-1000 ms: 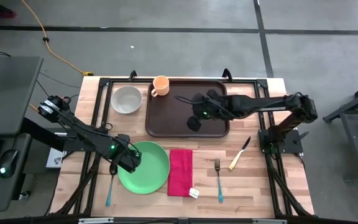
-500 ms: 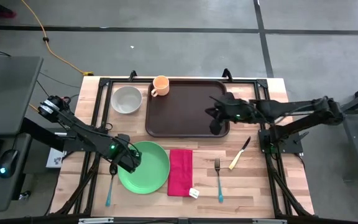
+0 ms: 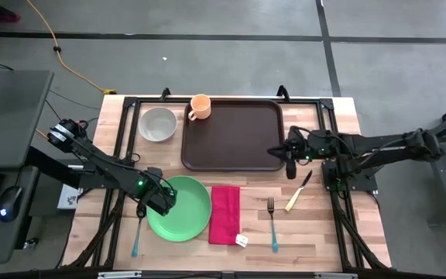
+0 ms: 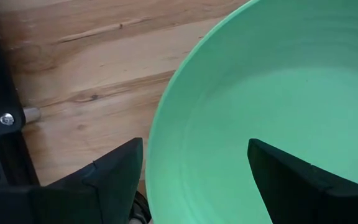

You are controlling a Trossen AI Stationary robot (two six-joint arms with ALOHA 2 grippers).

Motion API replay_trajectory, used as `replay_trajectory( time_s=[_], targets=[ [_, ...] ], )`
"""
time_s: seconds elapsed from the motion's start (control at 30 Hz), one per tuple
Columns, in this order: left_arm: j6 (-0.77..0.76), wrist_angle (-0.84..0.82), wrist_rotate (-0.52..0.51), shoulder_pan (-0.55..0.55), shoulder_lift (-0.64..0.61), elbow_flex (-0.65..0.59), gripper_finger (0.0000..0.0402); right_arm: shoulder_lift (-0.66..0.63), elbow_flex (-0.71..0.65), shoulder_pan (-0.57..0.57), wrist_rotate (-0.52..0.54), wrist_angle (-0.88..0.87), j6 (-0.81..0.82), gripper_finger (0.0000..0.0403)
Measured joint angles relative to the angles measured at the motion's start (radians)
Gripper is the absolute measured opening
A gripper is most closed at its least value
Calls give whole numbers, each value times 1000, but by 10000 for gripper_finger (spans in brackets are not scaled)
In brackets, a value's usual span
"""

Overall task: Set up tray
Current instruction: Put the green plate on the brown tray to the bottom of the yellow cup

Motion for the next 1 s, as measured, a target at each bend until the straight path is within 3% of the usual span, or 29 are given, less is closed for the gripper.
replay_trajectory(
  time_s=[0.63, 1.0],
  targets=[
    [5, 44, 15, 0, 0, 0, 321, -299, -200, -2, -89, -1, 50, 0],
    [8, 49, 19, 0, 0, 0, 321, -477, -285, -2, -96, -99, 83, 0]
  ],
)
